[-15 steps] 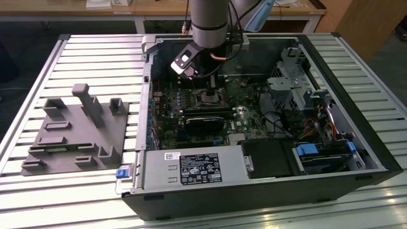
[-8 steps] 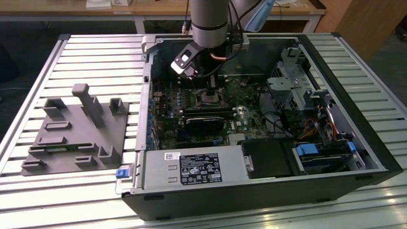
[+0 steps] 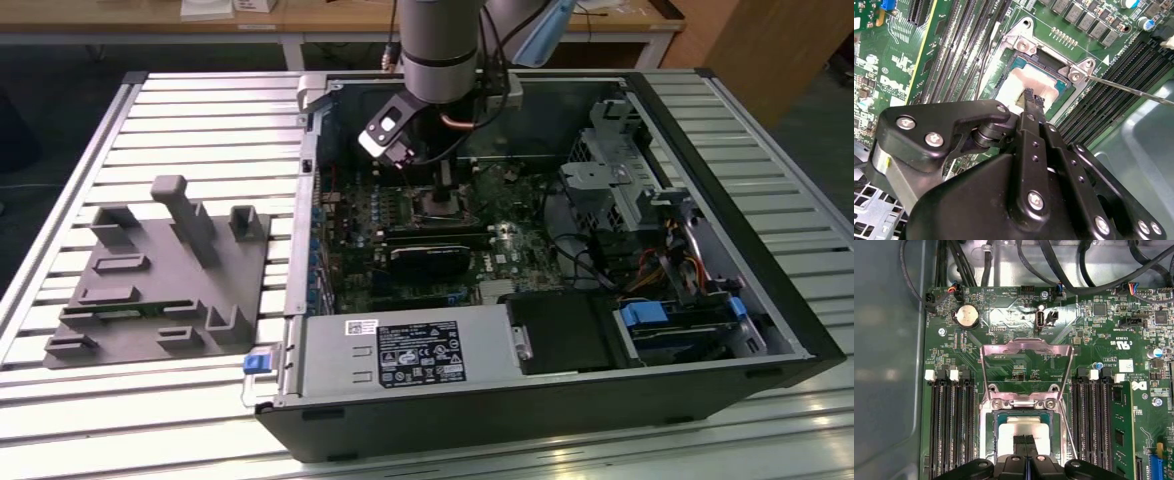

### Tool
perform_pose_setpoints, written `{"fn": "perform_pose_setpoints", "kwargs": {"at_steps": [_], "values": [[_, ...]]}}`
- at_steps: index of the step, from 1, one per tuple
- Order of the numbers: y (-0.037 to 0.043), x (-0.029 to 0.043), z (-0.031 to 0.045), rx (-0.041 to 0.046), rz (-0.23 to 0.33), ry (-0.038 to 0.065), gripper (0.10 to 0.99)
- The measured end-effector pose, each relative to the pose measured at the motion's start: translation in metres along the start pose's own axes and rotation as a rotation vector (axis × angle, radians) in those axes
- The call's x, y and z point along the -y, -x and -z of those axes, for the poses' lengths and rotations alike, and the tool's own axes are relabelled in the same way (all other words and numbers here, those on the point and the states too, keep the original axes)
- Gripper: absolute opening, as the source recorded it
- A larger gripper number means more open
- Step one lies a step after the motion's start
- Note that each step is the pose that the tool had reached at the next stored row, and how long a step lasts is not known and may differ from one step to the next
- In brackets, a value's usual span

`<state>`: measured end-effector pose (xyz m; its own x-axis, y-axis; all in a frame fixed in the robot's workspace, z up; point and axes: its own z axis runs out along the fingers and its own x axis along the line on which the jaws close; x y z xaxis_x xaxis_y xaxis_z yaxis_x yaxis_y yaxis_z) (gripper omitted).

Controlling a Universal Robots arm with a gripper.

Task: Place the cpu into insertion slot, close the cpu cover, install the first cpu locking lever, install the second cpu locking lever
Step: 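Place the cpu into insertion slot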

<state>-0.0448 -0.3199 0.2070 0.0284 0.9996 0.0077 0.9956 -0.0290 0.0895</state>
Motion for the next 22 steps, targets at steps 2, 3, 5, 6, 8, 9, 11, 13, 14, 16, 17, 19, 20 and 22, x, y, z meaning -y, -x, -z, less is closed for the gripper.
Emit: {"fn": "perform_pose_setpoints", "kwargs": {"at_steps": [2, 3, 5, 6, 8, 9, 11, 13, 14, 16, 17, 19, 20, 22], "values": [[0.0, 0.0001, -0.0013, 0.0001, -0.003, 0.0, 0.106], [0.0, 0.0002, -0.0019, 0.0002, -0.004, 0.0, 0.106], [0.0, 0.0003, -0.0031, 0.0004, -0.005, 0.0, 0.106], [0.0, 0.0003, -0.0037, 0.0004, -0.006, 0.0, 0.106], [0.0, 0.0005, -0.0052, 0.0005, -0.007, 0.0, 0.106], [0.0, 0.0005, -0.0058, 0.0005, -0.007, 0.0, 0.106], [0.0001, 0.0006, -0.0061, 0.0008, -0.007, 0.0, 0.106], [0.0, 0.0006, -0.0066, 0.0004, -0.007, 0.0, 0.106], [0.0, 0.0006, -0.0071, 0.0004, -0.007, 0.0, 0.106], [0.0002, 0.0008, -0.0082, 0.0014, -0.007, 0.0, 0.106], [0.0003, 0.0009, -0.0084, 0.0017, -0.007, -0.001, 0.106], [0.0002, 0.0009, -0.0086, 0.0012, -0.007, 0.0, 0.106], [0.0001, 0.0008, -0.0088, 0.0007, -0.007, 0.0, 0.106], [0.0001, 0.0008, -0.0088, 0.0007, -0.007, 0.0, 0.106]]}}
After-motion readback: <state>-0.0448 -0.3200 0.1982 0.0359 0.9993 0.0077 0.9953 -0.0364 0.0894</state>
